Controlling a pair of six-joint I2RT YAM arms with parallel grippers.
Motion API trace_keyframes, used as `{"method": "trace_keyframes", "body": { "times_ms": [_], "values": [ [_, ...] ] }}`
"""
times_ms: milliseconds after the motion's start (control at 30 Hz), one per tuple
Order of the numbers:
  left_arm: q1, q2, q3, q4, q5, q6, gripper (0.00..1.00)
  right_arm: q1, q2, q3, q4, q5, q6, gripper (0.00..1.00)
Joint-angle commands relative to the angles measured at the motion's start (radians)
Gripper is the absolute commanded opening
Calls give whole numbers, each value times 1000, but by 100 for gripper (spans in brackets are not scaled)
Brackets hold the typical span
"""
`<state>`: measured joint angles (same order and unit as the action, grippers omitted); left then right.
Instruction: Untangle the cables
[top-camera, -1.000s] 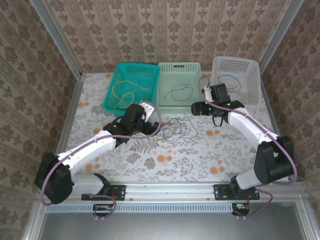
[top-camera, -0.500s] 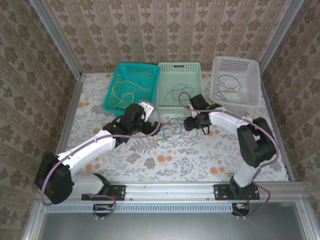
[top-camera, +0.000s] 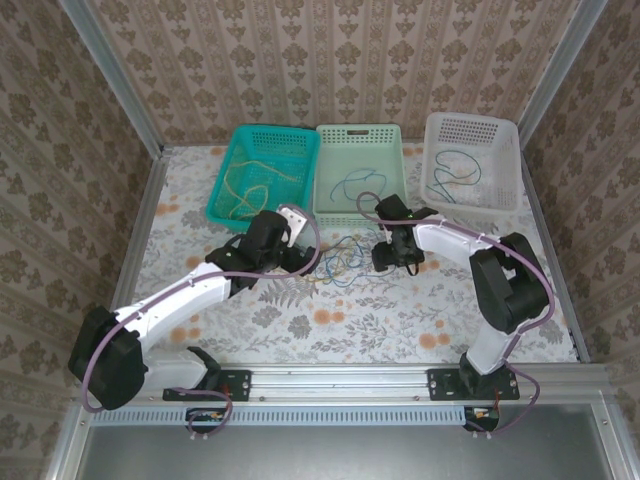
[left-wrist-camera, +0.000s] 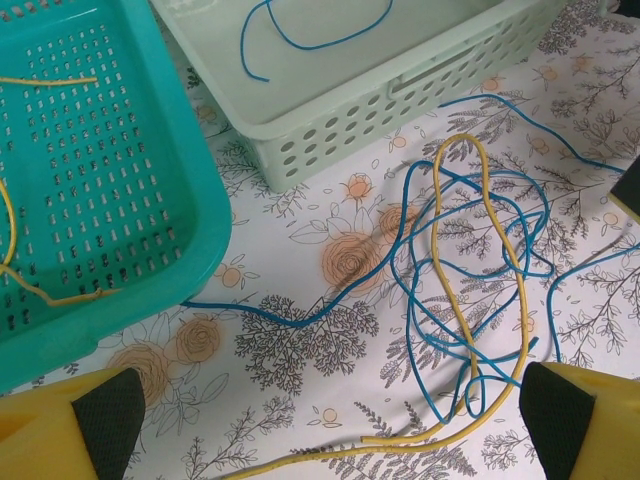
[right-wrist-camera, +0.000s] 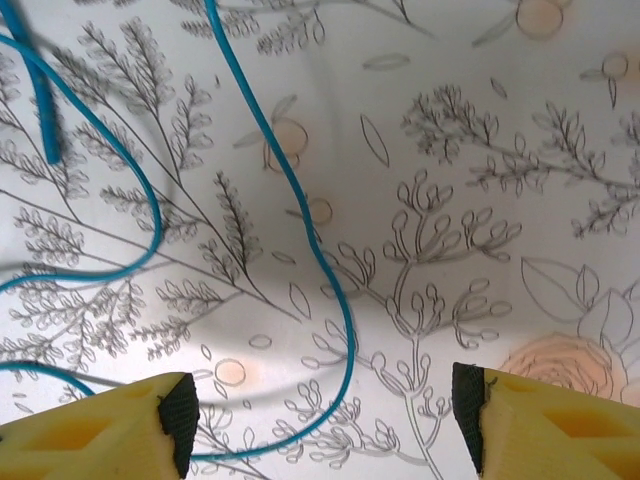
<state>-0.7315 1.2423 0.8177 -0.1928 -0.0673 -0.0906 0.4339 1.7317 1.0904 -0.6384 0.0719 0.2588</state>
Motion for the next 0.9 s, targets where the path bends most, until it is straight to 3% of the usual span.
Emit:
{"method": "trace_keyframes", "body": {
  "times_ms": [0,200,567,867],
  "values": [
    [7,-16,-10,12,2,-12,100,-1,-11,-13,-82,-14,73,72],
    [8,-27,-20,9,-4,0,100,-14,10,-20,-76,-57,114,69],
    [14,-42,-38,21,-3,0,100,-38,45,-31,-64,-128,142,50],
    [17,-55,-42,20,-8,5,100,-40,47,-31,-64,-160,141,12]
  ]
}}
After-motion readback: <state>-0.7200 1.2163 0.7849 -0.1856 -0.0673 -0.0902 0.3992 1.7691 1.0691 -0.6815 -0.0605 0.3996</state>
